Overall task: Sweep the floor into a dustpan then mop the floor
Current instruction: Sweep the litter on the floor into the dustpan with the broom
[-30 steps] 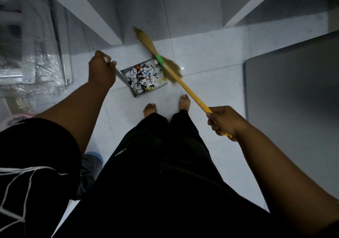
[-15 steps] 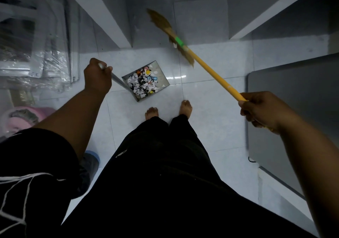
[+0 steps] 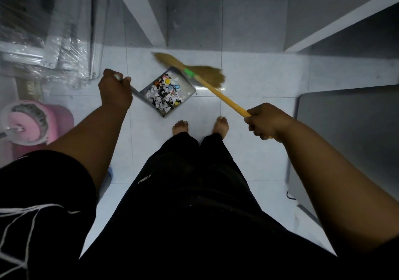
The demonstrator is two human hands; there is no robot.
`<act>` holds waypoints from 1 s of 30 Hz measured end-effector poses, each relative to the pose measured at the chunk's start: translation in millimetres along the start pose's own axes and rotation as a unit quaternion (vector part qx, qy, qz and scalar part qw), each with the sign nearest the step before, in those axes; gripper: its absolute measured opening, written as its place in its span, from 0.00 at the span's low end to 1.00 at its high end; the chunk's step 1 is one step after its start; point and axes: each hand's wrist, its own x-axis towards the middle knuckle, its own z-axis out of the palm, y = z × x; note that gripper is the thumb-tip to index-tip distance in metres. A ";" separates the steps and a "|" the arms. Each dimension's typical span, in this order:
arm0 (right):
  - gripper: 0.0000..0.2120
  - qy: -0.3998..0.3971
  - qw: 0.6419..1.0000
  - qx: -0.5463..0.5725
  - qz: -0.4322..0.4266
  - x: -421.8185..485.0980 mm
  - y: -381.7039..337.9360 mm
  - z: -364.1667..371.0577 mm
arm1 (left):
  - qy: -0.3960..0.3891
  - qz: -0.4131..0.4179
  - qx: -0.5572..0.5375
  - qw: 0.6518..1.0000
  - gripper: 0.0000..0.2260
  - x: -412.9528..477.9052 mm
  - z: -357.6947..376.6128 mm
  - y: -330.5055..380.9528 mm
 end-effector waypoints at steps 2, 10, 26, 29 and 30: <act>0.07 -0.017 1.000 0.021 -0.009 -22.4 8.4 -10.4 | -0.002 -0.008 -0.011 1.000 0.05 0.2 0.2 -0.1; 0.08 -0.024 0.998 0.047 -0.029 -98.8 30.6 -39.7 | -0.004 -0.007 -0.039 0.999 0.12 -15.1 -8.1 9.7; 0.06 0.090 0.992 0.088 0.010 -127.4 47.5 -5.8 | -0.011 0.009 -0.052 0.999 0.05 -18.8 -4.2 31.4; 0.07 0.077 0.989 0.124 0.017 -130.0 47.7 -11.8 | -0.010 0.004 -0.053 0.999 0.05 -19.7 -2.9 32.6; 0.07 0.074 0.989 0.123 0.019 -131.3 47.6 -12.8 | -0.012 0.005 -0.054 0.998 0.05 -20.9 -3.0 33.3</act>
